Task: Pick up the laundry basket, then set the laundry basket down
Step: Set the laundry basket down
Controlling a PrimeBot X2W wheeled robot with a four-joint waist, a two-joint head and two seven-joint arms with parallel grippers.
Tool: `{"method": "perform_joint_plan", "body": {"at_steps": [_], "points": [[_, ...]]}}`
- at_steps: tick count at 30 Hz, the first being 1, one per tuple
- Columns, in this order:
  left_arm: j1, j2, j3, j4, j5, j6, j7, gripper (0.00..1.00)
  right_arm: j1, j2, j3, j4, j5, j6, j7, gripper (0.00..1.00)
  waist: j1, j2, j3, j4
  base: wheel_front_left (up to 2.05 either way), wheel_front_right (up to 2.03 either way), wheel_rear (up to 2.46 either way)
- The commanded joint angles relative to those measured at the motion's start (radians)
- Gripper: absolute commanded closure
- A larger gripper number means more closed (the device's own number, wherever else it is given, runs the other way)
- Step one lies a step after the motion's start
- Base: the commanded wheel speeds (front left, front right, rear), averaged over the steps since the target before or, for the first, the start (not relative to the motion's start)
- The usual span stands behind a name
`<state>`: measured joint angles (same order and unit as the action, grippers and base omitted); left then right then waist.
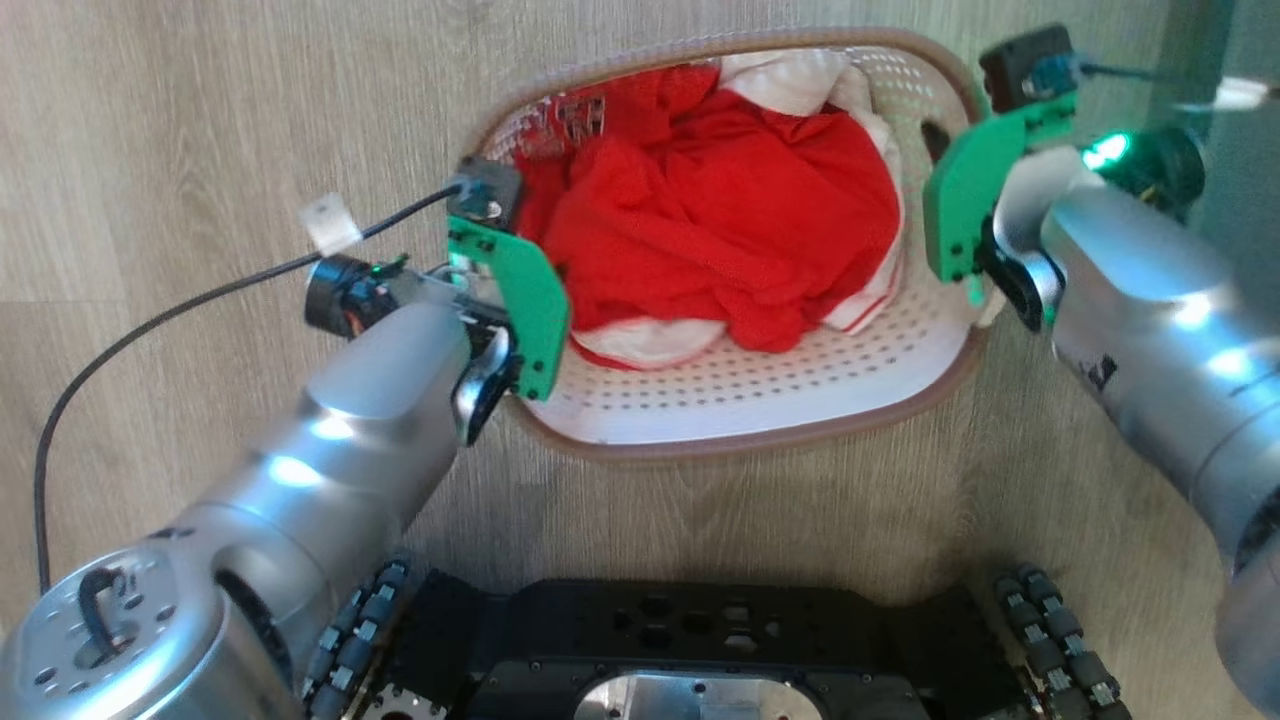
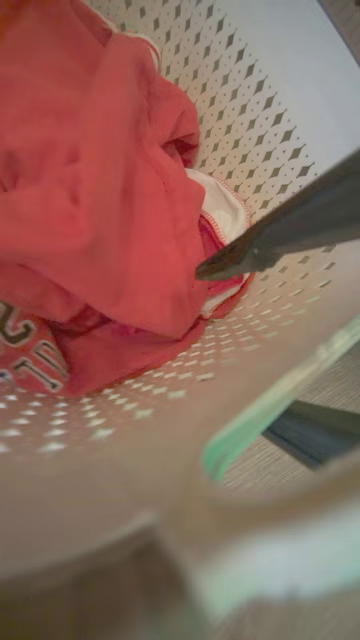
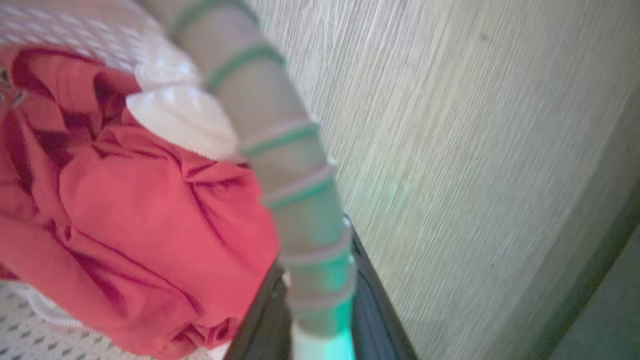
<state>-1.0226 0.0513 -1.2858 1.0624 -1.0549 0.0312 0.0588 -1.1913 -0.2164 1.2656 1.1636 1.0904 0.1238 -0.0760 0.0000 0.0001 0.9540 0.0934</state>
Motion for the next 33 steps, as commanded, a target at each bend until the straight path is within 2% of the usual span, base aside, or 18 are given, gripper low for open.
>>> {"method": "perform_joint_plan", "body": {"at_steps": [1, 5, 16, 33], "points": [[0.002, -0.001, 0.006, -0.02, 0.004, 0.003, -0.012, 0.0, 0.052, 0.012, 0.014, 0.005, -0.012, 0.007, -0.016, 0.0, 0.0, -0.0001, 0.0, 0.001, 0.0, 0.0, 0.0], [-0.002, -0.001, 0.006, -0.002, 0.004, 0.021, -0.025, 0.0, 0.052, 0.016, 0.014, 0.022, -0.005, 0.007, -0.016, 0.0, 0.0, -0.0001, 0.001, 0.003, 0.0, 0.0, 0.0], [-0.014, -0.001, 0.006, 0.009, -0.009, 0.037, -0.055, 0.0, 0.062, 0.031, 0.011, 0.042, 0.029, 0.007, 0.013, 0.0, 0.0, -0.0001, -0.001, -0.001, 0.0, 0.0, 0.0], [-0.001, -0.001, 0.006, 0.066, -0.01, 0.033, -0.031, 0.0, 0.08, 0.057, -0.016, 0.046, 0.089, 0.007, -0.046, 0.0, 0.0, -0.0001, -0.044, -0.036, 0.0, 0.0, 0.0]]}}
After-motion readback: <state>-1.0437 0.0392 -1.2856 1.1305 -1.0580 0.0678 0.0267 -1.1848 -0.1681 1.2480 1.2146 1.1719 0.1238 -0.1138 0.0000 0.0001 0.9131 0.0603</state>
